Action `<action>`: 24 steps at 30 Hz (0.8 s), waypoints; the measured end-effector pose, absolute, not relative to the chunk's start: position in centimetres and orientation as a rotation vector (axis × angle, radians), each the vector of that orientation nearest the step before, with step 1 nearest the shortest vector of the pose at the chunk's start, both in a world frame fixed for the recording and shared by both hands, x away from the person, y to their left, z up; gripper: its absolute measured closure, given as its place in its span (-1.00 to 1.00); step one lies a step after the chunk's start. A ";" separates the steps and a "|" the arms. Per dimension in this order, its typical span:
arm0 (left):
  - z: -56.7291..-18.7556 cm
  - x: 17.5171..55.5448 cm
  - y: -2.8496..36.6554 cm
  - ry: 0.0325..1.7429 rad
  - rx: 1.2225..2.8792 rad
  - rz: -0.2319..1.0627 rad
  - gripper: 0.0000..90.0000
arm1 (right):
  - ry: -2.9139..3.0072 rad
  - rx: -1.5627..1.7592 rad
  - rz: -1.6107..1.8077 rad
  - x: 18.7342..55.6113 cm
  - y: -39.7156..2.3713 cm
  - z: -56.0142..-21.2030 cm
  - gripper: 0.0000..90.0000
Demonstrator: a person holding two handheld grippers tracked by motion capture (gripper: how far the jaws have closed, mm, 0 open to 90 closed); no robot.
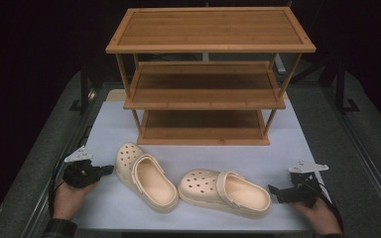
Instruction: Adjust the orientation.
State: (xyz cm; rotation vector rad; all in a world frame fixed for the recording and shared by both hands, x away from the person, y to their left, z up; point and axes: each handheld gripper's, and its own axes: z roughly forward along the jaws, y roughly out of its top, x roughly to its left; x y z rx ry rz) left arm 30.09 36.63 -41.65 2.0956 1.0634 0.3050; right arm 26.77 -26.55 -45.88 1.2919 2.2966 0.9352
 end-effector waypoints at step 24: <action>-41.5 32.9 34.9 1.057 2.137 0.313 1.00 | 2.295 1.291 0.937 26.8 -26.5 -45.9 -0.97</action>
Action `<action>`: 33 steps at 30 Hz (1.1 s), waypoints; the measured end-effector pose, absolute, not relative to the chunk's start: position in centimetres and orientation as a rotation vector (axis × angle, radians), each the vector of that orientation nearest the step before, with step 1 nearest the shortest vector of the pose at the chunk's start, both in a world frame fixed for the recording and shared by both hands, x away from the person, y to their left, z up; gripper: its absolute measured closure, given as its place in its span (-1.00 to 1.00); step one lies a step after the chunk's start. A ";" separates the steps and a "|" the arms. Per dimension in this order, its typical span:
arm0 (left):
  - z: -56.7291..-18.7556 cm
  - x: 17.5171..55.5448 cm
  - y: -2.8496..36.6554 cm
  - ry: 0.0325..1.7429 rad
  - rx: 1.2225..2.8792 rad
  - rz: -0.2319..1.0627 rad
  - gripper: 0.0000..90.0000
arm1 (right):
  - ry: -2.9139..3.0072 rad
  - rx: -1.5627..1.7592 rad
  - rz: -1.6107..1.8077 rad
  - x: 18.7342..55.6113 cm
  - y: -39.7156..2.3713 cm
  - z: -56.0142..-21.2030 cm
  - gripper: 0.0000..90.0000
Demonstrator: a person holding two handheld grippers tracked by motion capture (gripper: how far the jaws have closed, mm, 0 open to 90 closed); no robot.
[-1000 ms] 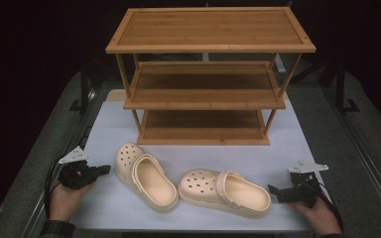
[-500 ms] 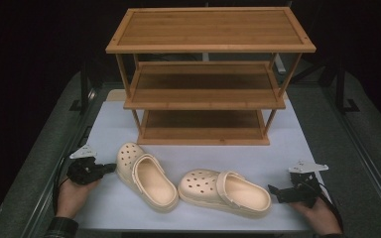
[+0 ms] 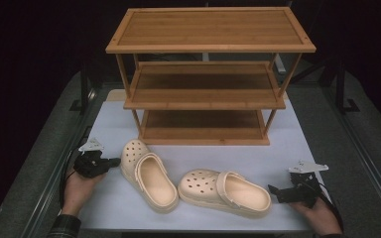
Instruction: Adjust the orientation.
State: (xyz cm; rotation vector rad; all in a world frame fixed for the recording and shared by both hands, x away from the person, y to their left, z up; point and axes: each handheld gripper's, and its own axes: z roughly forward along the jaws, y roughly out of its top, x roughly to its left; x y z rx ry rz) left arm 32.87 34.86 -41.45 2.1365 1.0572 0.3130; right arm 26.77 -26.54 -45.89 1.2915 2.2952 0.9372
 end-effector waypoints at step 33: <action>-41.8 38.6 27.5 0.903 2.235 0.301 1.00 | 2.296 1.291 0.936 26.8 -26.5 -45.9 -0.97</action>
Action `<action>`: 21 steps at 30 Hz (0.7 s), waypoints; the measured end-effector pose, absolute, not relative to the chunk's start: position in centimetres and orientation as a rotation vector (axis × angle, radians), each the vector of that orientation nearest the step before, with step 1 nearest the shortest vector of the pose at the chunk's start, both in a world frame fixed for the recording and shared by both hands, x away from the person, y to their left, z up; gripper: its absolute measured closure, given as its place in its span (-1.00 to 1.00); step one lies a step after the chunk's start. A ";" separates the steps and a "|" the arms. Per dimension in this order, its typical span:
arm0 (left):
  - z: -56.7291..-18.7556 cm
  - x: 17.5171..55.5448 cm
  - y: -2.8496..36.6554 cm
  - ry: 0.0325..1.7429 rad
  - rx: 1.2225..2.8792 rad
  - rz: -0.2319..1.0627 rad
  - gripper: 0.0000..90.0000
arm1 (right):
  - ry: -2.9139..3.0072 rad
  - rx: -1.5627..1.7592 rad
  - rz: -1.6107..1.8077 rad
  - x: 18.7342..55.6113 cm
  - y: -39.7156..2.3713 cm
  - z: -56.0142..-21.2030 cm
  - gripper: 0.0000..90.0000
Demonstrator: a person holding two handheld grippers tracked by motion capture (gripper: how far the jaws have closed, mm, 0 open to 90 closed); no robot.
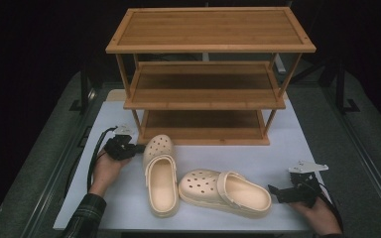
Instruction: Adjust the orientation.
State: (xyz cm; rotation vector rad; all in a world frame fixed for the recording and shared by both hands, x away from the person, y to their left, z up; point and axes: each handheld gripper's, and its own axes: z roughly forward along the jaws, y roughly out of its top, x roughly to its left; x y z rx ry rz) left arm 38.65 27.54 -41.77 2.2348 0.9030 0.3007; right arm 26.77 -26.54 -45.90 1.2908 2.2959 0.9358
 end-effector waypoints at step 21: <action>-40.7 37.8 27.5 0.847 2.230 0.310 1.00 | 2.295 1.292 0.937 26.8 -26.5 -45.9 -0.97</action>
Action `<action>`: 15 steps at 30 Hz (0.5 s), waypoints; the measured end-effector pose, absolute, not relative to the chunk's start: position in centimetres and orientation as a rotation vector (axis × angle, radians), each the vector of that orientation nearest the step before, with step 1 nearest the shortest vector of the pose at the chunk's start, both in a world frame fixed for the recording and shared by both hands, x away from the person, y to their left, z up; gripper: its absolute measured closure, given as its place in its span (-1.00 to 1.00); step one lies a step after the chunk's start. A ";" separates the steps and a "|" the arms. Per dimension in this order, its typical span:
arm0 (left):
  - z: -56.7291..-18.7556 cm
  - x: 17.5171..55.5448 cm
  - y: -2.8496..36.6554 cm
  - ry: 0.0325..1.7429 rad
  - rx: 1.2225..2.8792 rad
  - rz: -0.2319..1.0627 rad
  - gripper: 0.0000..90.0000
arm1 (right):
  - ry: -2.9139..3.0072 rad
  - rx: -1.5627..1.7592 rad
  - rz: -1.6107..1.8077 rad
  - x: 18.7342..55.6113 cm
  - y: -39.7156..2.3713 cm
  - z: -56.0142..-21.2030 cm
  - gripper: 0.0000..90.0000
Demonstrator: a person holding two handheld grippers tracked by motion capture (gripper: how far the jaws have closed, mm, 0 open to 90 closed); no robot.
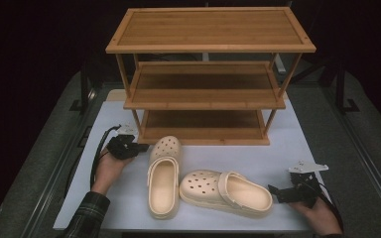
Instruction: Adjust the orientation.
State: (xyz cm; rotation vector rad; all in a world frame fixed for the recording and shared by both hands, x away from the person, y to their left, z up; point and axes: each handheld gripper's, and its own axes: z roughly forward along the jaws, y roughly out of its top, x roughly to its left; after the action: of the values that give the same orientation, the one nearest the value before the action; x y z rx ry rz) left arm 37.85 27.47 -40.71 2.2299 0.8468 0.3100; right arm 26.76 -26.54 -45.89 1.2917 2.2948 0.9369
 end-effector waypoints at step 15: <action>-39.9 33.7 31.3 0.899 2.195 0.358 0.35 | 2.295 1.294 0.937 26.8 -26.5 -45.9 -0.97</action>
State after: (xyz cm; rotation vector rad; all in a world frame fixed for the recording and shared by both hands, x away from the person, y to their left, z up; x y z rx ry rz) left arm 33.73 31.33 -39.87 2.1952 0.8992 0.3580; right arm 26.77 -26.54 -45.88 1.2937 2.2954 0.9365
